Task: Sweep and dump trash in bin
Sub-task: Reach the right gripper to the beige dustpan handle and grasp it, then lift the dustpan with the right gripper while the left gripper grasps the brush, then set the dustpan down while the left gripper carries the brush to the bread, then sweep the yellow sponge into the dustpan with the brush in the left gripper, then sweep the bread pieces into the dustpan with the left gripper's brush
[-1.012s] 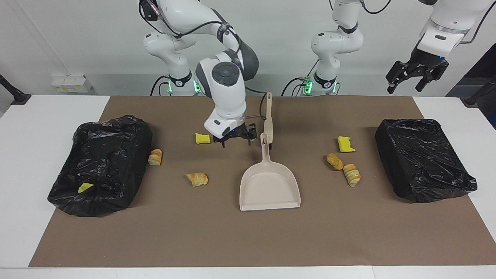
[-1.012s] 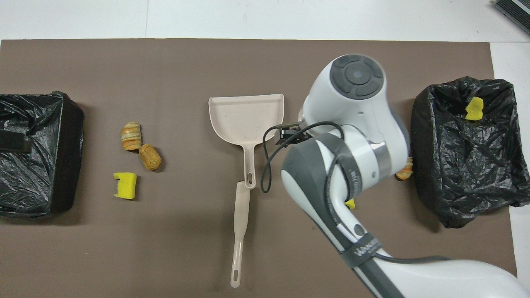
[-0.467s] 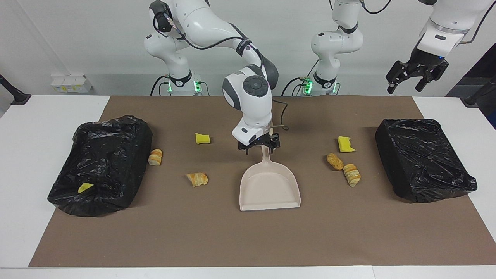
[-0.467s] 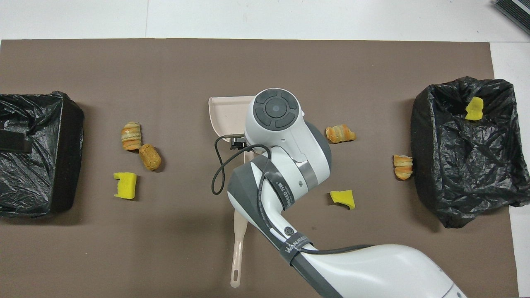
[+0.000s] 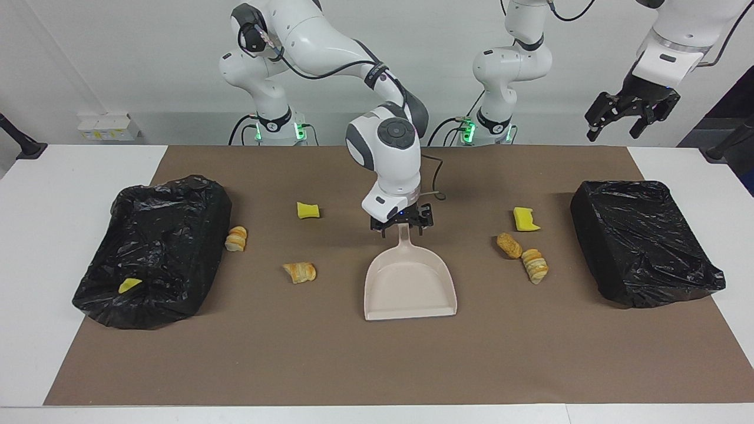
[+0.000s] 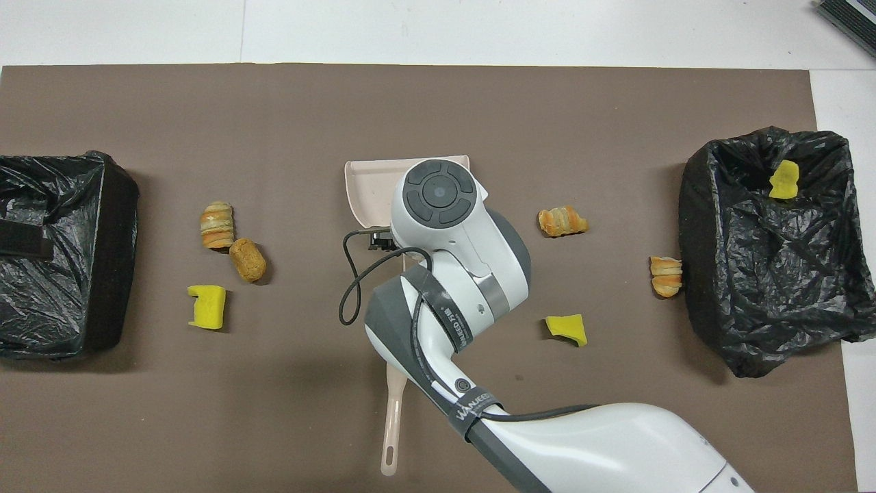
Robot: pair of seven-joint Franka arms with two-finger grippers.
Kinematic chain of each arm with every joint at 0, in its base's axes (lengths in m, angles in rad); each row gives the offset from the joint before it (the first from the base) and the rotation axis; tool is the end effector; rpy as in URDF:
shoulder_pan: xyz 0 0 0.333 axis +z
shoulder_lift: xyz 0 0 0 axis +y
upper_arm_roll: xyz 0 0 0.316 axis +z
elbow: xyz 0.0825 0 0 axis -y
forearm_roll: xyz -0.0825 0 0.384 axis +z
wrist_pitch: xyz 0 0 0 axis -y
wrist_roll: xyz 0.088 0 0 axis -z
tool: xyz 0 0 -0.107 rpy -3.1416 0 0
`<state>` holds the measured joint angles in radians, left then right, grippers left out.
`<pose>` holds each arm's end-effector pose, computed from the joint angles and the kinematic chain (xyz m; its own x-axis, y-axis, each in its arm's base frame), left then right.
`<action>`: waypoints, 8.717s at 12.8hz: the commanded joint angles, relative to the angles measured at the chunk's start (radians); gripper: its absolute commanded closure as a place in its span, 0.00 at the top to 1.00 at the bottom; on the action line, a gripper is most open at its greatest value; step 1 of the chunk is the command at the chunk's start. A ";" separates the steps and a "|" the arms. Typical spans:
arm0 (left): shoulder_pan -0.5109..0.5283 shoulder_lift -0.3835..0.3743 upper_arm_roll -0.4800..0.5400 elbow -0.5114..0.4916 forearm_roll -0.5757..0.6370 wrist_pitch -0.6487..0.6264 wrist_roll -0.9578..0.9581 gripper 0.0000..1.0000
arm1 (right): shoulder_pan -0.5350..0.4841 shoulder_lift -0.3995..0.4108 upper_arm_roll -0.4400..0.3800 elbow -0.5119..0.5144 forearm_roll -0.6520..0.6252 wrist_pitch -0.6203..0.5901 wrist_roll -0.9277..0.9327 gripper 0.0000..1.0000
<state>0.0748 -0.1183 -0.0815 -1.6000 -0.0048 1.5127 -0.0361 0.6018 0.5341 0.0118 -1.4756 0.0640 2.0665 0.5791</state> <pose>0.5111 -0.0069 0.6684 0.9991 0.0294 0.0308 0.0295 -0.9996 -0.0037 0.5782 0.4096 0.3728 0.9999 0.0033 0.0117 0.0043 -0.9965 -0.0840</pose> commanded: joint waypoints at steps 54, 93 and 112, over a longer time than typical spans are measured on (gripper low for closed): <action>-0.876 -0.023 -0.014 -0.769 -0.017 0.583 -0.574 0.00 | -0.281 -0.429 -0.007 -0.406 -0.209 -0.188 -1.700 0.00; -0.570 0.014 -0.017 -0.703 -0.345 0.624 -0.311 0.00 | -0.063 -0.306 -0.007 -0.514 -0.236 0.099 -1.424 0.00; -0.084 0.287 -0.004 -0.408 0.281 0.592 0.128 0.00 | -0.065 -0.296 -0.007 -0.496 -0.236 0.096 -1.415 0.00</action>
<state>0.0002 0.1510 -0.0721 -2.0007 0.2533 2.0830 0.0942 0.5323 0.2149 0.0030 -1.9865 -0.1441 2.1407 -0.8871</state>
